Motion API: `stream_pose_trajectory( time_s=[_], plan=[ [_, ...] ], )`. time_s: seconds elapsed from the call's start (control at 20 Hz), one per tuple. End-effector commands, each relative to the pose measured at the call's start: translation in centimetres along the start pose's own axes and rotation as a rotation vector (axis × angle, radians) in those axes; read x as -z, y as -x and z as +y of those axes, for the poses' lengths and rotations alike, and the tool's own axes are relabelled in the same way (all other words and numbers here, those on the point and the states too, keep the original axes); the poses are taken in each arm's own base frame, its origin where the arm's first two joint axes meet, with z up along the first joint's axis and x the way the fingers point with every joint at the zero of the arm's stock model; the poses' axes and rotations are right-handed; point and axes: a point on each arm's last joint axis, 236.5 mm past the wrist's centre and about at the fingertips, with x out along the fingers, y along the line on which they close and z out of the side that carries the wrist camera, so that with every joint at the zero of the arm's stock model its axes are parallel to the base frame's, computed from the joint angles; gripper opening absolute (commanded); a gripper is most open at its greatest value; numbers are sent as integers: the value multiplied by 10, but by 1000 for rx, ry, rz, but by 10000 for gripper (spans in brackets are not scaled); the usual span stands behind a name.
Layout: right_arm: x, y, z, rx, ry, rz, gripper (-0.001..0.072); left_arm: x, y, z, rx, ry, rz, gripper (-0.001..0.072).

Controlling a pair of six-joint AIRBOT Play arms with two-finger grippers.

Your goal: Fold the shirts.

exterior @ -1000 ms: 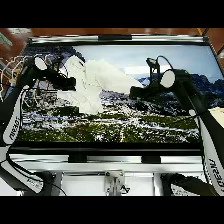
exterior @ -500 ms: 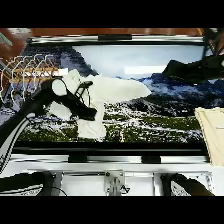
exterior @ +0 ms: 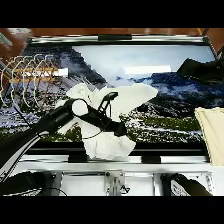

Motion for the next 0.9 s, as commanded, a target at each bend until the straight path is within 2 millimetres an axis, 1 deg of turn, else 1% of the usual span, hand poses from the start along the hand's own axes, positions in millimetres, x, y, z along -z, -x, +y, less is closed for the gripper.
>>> stream_pose_trajectory(
  time_s=[0.0,0.1,0.15,0.2,0.25,0.3,0.35,0.4,0.45,0.55,0.65,0.7,0.75,0.8,0.85],
  plan=[
    [6,-7,-15,56,11,39,678,-29,68,61,-182,-23,-22,717],
    [22,-25,-9,40,39,131,678,-69,135,121,-322,35,-169,717],
    [34,-37,-3,31,64,193,678,-87,166,147,-368,77,-255,715],
    [48,-52,6,19,96,267,678,-99,193,172,-395,126,-328,668],
    [63,-67,18,5,135,335,678,-105,217,200,-422,182,-382,654],
    [75,-82,33,-11,172,387,678,-105,231,225,-440,235,-405,654],
    [87,-97,51,-38,226,427,678,-102,240,251,-457,281,-406,654],
    [97,-109,67,-61,275,455,678,-98,244,274,-467,325,-404,654],
    [107,-120,80,-75,310,478,678,-95,243,292,-473,355,-397,654],
    [125,-136,103,-100,359,517,678,-94,234,327,-488,368,-381,654],
    [139,-142,124,-137,391,543,678,-102,221,355,-508,356,-394,655],
    [144,-142,133,-151,405,545,678,-107,213,367,-517,340,-398,654],
    [146,-142,141,-164,415,539,678,-110,204,378,-522,333,-394,650],
    [150,-141,150,-181,422,541,678,-111,193,386,-521,330,-377,617],
    [155,-139,158,-199,430,547,678,-112,185,394,-518,337,-367,611]
  ],
)
